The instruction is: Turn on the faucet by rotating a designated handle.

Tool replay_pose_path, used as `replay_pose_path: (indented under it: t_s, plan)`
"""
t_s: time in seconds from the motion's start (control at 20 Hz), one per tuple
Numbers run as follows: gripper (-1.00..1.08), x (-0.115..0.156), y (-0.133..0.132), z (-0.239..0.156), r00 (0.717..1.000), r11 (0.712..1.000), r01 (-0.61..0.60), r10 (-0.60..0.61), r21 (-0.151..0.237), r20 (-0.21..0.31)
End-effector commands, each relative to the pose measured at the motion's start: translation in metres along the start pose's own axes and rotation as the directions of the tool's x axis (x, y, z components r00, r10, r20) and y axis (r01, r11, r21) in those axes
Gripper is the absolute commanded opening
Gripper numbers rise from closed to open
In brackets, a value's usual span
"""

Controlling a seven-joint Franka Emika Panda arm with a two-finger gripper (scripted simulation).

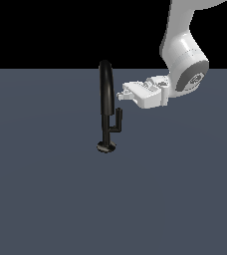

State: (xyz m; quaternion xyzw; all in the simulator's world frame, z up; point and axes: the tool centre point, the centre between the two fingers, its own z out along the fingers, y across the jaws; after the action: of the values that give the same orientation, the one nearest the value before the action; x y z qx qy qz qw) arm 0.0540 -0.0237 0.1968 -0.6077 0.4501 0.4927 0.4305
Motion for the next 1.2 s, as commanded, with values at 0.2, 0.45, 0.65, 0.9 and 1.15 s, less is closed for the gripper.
replay_pose_path:
  t_s: [0.2,0.45,0.65,0.9,1.15]
  plan:
    - [-1.0,0.038,-0.004,0.009,0.991,0.992,-0.096,0.087,0.081,0.103]
    - [-1.0,0.054,-0.004,0.015,0.982,0.984,-0.137,0.121,0.111,0.147]
    - [-1.0,0.057,-0.004,0.016,0.98,0.982,-0.146,0.127,0.117,0.155]
    - [-1.0,0.054,-0.004,0.016,0.981,0.984,-0.138,0.121,0.112,0.149]
    - [-1.0,0.052,0.0,0.016,0.981,0.984,-0.138,0.121,0.112,0.149]
